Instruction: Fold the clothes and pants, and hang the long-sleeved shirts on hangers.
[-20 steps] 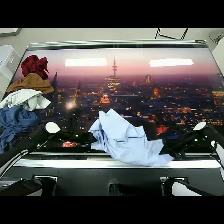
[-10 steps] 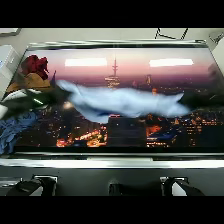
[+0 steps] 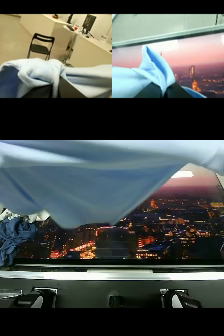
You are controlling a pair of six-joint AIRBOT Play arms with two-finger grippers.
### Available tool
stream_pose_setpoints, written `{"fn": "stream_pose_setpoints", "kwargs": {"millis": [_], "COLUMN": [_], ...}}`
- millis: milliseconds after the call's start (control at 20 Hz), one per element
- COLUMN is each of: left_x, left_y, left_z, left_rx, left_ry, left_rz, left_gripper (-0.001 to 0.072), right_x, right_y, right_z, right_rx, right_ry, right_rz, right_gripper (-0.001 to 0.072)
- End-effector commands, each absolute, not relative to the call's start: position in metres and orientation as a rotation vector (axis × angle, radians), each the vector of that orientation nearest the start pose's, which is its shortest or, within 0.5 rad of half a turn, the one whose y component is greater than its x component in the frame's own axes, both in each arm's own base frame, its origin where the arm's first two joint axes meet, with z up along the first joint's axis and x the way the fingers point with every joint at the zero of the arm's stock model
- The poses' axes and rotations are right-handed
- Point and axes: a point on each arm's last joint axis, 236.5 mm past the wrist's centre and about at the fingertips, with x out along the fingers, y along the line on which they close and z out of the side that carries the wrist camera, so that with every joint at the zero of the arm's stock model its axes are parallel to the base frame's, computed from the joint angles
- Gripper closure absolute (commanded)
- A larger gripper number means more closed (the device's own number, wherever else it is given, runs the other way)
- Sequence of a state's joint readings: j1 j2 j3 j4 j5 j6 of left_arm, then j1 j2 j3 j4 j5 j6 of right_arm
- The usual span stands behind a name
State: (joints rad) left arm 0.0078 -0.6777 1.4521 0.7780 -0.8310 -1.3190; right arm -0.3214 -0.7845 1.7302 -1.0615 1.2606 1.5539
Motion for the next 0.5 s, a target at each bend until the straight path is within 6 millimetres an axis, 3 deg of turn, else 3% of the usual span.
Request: {"fn": "stream_pose_setpoints", "kwargs": {"millis": [0,100,250,350,450], "left_x": [0.294,0.343,0.428,0.466,0.483], "left_y": [-0.115,-0.106,-0.104,-0.133,-0.175], "left_z": [0.441,0.396,0.29,0.204,0.116], "left_rx": [-0.29,-0.282,-0.374,-0.413,-0.414], "left_ry": [0.036,0.118,0.31,0.486,0.677], "left_rz": [-0.519,-0.466,-0.398,-0.41,-0.445], "left_gripper": [0.0683,0.0683,0.0682,0.0682,0.0681], "right_x": [0.282,0.296,0.336,0.356,0.364], "right_y": [0.024,0.021,0.009,0.002,0.004], "right_z": [0.419,0.355,0.248,0.171,0.095], "right_rx": [0.328,0.359,0.465,0.556,0.663], "right_ry": [0.322,0.584,0.925,1.106,1.256], "right_rz": [0.138,0.142,0.135,0.115,0.094], "right_gripper": [0.0668,0.0668,0.0668,0.0668,0.0668]}}
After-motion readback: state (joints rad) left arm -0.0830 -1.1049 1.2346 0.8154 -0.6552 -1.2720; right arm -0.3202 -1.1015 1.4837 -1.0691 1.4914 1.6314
